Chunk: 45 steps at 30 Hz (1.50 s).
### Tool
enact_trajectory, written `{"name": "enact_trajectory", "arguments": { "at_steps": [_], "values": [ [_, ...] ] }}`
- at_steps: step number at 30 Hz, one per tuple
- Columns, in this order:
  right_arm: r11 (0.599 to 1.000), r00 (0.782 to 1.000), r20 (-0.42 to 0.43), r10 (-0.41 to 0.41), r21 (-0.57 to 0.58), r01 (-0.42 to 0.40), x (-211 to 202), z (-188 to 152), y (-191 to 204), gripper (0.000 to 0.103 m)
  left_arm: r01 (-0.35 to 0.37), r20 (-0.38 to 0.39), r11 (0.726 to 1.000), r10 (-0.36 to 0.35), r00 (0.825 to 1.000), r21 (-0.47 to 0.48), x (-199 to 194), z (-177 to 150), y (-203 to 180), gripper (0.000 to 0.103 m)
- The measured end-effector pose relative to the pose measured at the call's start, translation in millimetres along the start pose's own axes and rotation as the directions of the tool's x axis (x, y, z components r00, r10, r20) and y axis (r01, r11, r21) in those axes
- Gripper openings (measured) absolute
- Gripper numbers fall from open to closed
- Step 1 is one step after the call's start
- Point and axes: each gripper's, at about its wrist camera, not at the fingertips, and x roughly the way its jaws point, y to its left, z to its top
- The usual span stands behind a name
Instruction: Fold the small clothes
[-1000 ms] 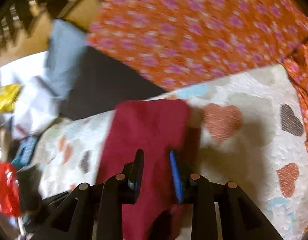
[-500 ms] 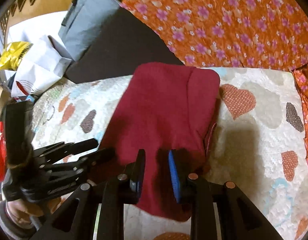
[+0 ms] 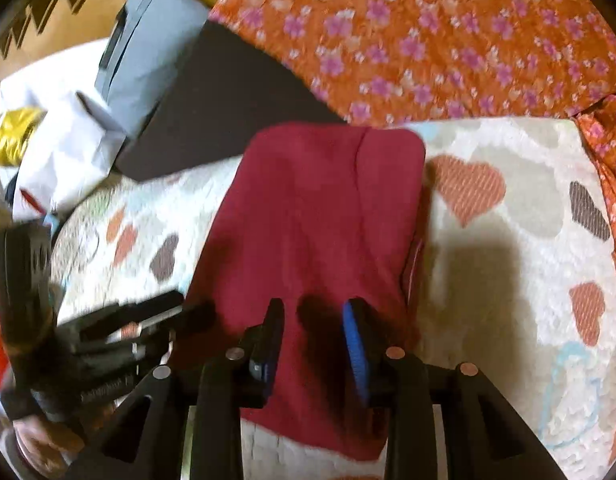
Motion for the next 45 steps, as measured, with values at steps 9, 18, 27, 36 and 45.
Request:
{"name": "enact_trajectory", "arguments": {
  "at_steps": [9,18,27,36,45],
  "values": [
    [0.997,1.000,0.014,-0.024,0.073,0.023,46.2,40.8,-13.7,0.029,0.077,0.000,0.994,-0.077,0.997,-0.074,16.1,10.3,20.8,0.070],
    [0.993,0.994,0.098,0.041,0.103,-0.051,7.1,36.0,-31.3,0.054,0.133,-0.003,0.982,-0.135,0.991,-0.135,26.8,11.4,31.1,0.080],
    [0.906,0.970,0.008,0.243,0.356,-0.230,49.5,1.2,-95.0,0.081,0.218,-0.012,0.943,-0.228,0.974,-0.250,49.0,4.5,39.4,0.093],
    [0.963,0.984,0.033,0.175,0.204,-0.178,35.6,3.8,-51.3,0.048,0.221,-0.011,0.970,-0.224,0.975,-0.105,15.7,-1.7,13.6,0.056],
    [0.934,0.949,-0.052,0.310,0.205,-0.294,-11.0,-72.6,-0.6,0.047,0.127,-0.078,0.989,-0.132,0.988,-0.074,-81.8,-99.6,15.7,0.056]
  ]
}}
